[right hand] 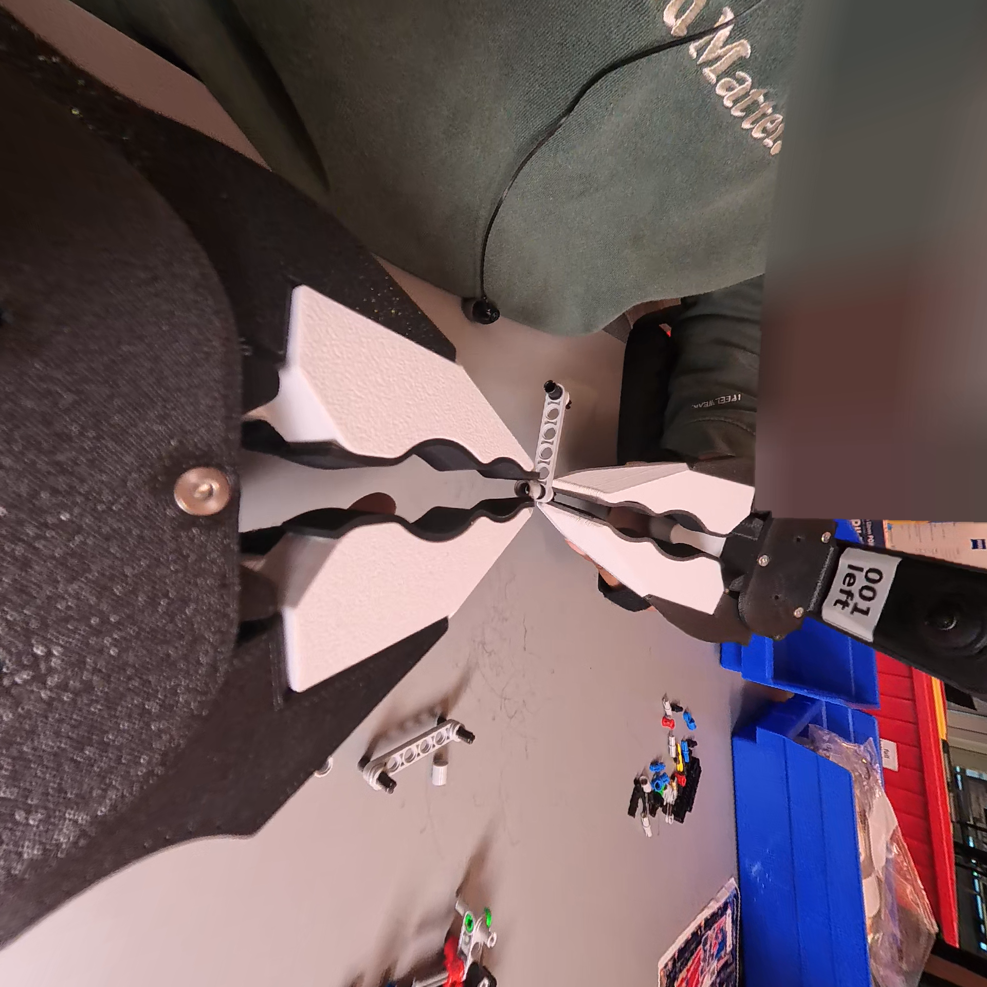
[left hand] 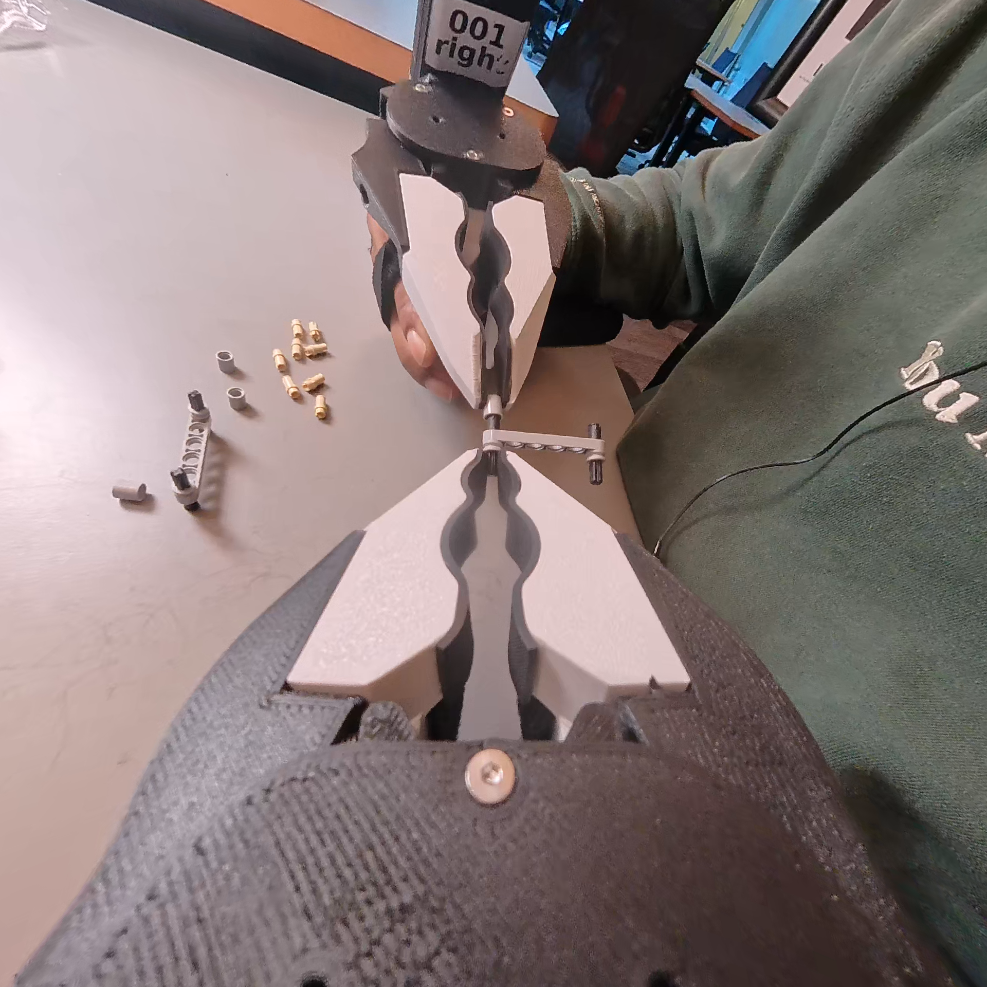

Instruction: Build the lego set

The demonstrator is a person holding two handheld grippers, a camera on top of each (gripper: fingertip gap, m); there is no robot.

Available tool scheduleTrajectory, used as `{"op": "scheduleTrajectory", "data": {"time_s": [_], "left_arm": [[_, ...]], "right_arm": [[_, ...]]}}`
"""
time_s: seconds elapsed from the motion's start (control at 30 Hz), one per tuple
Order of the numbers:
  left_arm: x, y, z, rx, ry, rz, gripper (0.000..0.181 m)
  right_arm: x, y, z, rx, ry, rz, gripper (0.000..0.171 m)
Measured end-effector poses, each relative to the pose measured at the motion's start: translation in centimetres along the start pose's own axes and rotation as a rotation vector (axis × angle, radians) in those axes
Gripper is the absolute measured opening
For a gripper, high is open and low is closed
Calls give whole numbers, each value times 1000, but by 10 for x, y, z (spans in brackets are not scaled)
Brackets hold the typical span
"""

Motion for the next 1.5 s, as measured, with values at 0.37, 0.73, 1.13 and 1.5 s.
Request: {"op": "scheduleTrajectory", "data": {"time_s": [0.37,0.73,1.13,1.5], "left_arm": [[-17,4,-6,10,62,102,1],[-29,5,-13,10,143,134,0],[-36,2,-19,-2,273,130,0],[-32,5,-28,52,480,96,0]], "right_arm": [[-12,1,-4,-8,142,7,3],[-23,5,-8,16,273,-10,3],[-32,10,-14,62,385,25,3],[-34,18,-25,43,648,295,2]]}}
Point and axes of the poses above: each gripper's, where its closed fingertips meet, z back along the fingers, x out of its top, y = z × x across the jaws, the point moved 7 cm from there along z, back along the fingers, and after that the axes turned 12 degrees about -y, right-handed, at the moved point
